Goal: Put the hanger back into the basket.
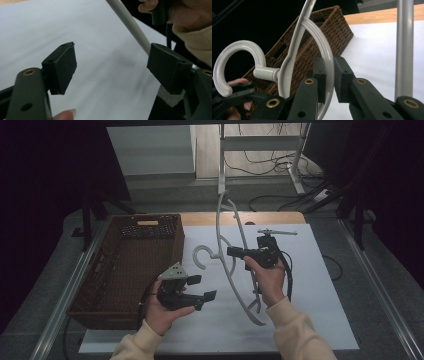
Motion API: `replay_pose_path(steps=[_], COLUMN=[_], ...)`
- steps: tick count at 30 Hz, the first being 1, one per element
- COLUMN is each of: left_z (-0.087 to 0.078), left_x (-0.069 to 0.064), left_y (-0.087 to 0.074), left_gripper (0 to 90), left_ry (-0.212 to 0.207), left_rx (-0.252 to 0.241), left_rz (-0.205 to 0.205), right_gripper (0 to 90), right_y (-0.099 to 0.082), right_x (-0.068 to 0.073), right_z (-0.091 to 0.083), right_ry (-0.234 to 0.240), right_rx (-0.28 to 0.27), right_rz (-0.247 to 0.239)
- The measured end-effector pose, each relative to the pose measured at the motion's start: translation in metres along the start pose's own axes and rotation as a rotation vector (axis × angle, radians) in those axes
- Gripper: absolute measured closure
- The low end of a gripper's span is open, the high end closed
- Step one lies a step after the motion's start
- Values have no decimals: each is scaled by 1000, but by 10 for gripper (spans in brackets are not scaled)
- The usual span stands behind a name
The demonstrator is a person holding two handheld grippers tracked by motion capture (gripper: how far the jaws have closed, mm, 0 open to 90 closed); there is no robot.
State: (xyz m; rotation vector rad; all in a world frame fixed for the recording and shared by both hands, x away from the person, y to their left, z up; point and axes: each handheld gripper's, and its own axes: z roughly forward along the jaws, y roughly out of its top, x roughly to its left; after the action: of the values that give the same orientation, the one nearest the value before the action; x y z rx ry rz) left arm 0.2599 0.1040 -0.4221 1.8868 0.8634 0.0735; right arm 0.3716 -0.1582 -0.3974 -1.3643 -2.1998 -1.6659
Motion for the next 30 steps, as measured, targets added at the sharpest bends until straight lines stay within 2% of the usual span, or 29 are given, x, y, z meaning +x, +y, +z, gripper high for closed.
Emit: replay_pose_path(steps=[1,6,7,13,18,23,28,30], left_z=[6,19,25,38,48,50,50,49], left_x=[-1,-3,-3,-6,-5,-3,0,0], left_y=[0,-1,-1,1,4,6,7,7], left_gripper=[247,267,273,299,356,454,624,684], left_ry=[-33,-74,-96,-95,-112,-140,-191,-196], left_rx=[-3,2,0,-11,-56,-96,-120,-125], left_rz=[-19,-20,-28,-38,-98,-127,-154,-159], right_gripper=[803,803,803,803,803,804,803,803], right_y=[0,-1,-2,-4,-7,-9,-11,-11], right_x=[-1,-1,-1,-2,0,2,0,0], right_z=[0,-1,-1,-2,-2,-1,-1,0], right_ry=[10,17,19,39,48,56,71,69], right_rx=[-14,-29,-36,-56,-78,-83,-94,-91], right_rz=[11,27,35,61,78,91,114,113])
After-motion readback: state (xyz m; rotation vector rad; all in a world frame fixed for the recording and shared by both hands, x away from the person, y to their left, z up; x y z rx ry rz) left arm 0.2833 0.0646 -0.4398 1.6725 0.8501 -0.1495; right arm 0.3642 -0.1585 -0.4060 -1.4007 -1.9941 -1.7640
